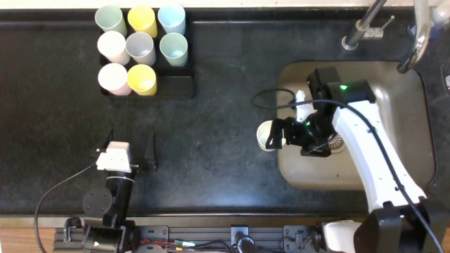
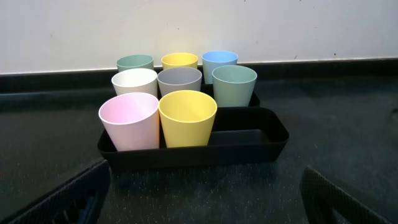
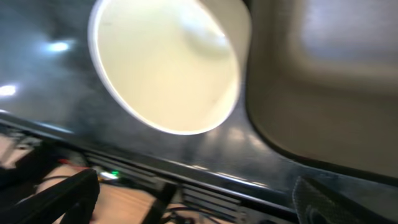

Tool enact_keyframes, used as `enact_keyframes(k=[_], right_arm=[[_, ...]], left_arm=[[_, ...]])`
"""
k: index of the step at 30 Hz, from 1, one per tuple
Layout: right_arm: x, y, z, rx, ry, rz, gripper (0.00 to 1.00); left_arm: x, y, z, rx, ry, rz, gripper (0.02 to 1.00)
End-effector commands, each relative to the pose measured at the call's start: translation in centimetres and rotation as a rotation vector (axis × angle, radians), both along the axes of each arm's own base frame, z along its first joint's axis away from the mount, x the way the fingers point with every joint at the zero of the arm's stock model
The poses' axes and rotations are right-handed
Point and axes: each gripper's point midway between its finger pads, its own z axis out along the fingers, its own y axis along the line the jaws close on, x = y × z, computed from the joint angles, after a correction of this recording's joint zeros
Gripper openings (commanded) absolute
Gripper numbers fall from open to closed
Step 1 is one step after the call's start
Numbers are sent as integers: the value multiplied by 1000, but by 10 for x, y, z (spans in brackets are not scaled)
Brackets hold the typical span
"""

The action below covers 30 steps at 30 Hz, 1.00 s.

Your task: Store Cups

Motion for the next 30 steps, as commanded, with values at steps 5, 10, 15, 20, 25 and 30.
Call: enact_keyframes(k=[5, 10, 15, 20, 25, 30], right_arm=[[14, -31, -12, -199, -50, 45, 998], [25, -29, -27, -204, -42, 55, 998], [37, -26, -42, -204, -44, 60, 987], [52, -21, -46, -197, -102, 63, 680], [57, -14, -46, -178, -133, 91, 264], [57, 6, -44, -121, -157, 130, 45]], left_arm=[[-1, -2, 0, 14, -4, -15, 1000], [-1, -2, 0, 14, -4, -15, 1000], [-1, -2, 0, 14, -4, -15, 1000], [-1, -2, 0, 14, -4, -15, 1000], [-1, -2, 0, 14, -4, -15, 1000], [-1, -2, 0, 14, -4, -15, 1000]])
